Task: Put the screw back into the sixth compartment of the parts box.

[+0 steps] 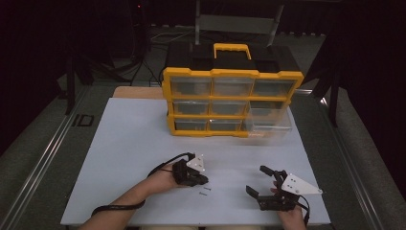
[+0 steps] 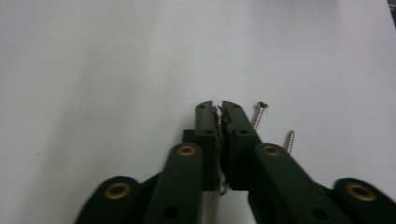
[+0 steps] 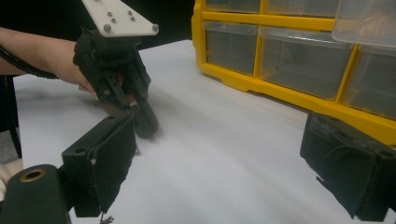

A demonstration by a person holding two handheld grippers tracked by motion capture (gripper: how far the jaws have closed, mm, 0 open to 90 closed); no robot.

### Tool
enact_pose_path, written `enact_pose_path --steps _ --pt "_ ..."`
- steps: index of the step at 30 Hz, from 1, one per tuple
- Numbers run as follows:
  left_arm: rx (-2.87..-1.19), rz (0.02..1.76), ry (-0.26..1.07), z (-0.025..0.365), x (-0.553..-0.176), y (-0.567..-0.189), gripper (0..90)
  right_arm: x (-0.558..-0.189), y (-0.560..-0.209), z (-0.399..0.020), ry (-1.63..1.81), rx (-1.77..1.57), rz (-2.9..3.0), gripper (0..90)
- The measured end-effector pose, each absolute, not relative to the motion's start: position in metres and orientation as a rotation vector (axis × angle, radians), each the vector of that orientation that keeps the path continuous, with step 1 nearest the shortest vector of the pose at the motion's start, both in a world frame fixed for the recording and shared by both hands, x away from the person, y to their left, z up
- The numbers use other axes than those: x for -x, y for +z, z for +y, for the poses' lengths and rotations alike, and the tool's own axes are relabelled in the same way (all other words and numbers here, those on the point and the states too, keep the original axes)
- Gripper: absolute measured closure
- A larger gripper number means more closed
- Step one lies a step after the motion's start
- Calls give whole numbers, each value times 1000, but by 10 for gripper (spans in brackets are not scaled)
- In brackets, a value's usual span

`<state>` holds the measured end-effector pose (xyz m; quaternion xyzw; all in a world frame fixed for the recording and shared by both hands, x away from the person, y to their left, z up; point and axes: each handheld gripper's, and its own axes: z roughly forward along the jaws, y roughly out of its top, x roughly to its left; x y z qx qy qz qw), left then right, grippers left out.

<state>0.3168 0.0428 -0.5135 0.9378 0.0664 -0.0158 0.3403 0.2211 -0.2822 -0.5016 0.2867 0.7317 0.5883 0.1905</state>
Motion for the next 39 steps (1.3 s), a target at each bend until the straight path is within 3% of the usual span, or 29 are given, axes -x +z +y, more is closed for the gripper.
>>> enact_pose_path --steps 11,39 --pt "-2394 224 -42 46 -317 -502 884 -221 -501 -283 1652 -806 2053 105" --pt "-2179 240 137 41 -342 -378 884 -221 -501 -283 1658 -807 2053 105"
